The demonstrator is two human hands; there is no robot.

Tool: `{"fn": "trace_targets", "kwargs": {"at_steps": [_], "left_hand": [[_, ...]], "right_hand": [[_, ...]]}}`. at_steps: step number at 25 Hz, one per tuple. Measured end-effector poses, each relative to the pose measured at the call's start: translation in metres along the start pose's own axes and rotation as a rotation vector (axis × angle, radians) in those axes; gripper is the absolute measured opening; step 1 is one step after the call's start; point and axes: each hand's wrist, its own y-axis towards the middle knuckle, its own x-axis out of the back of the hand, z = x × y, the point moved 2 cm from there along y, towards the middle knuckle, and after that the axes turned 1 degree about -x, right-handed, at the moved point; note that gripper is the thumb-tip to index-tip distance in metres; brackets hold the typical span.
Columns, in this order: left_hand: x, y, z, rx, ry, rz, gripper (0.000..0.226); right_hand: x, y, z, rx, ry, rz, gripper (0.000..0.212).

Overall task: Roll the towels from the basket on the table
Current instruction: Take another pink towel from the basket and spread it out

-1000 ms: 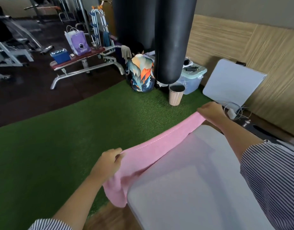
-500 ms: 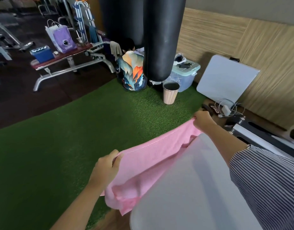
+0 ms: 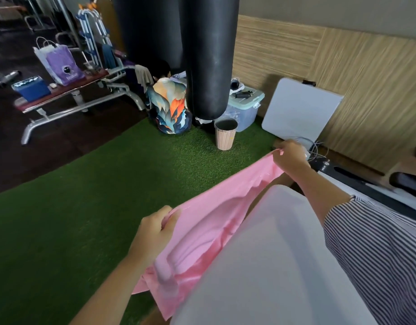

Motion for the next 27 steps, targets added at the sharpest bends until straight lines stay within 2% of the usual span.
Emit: {"fn": "trace_targets", "kwargs": {"at_steps": [3, 5, 8, 9, 12, 15, 18, 23, 27], "left_hand": [[-0.031, -0.030, -0.022, 0.025, -0.033, 0.102, 0.044], [-0.057, -0.064, -0.031, 0.085, -0.024, 0.174, 0.041], [-0.103, -0.127, -0.041, 0.146, 0.110, 0.319, 0.030], [-0.117, -0.147, -0.046, 0.162, 0.154, 0.365, 0.027], [-0.142, -0.192, -0.067, 0.233, 0.240, 0.397, 0.028], [-0.153, -0.227, -0.096, 0.230, 0.291, 0.394, 0.030], [-0.164, -0.264, -0.119, 0.215, 0.299, 0.393, 0.033], [-0.184, -0.323, -0.162, 0.185, 0.259, 0.414, 0.030], [-0.203, -0.368, -0.199, 0.157, 0.302, 0.387, 0.024]], "right_hand": [[0.008, -0.027, -0.048, 0.064, -0.044, 0.036, 0.034], [0.010, -0.053, -0.085, 0.172, -0.095, 0.137, 0.034], [0.014, -0.104, -0.132, 0.369, -0.381, 0.401, 0.031], [0.015, -0.122, -0.145, 0.443, -0.486, 0.438, 0.032], [0.029, -0.165, -0.171, 0.684, -0.774, 0.407, 0.039], [0.047, -0.194, -0.200, 0.817, -0.812, 0.391, 0.042], [0.064, -0.219, -0.224, 0.827, -0.811, 0.483, 0.043], [0.094, -0.267, -0.270, 0.662, -0.782, 0.614, 0.042], [0.124, -0.315, -0.304, 0.581, -0.726, 0.616, 0.041]]}}
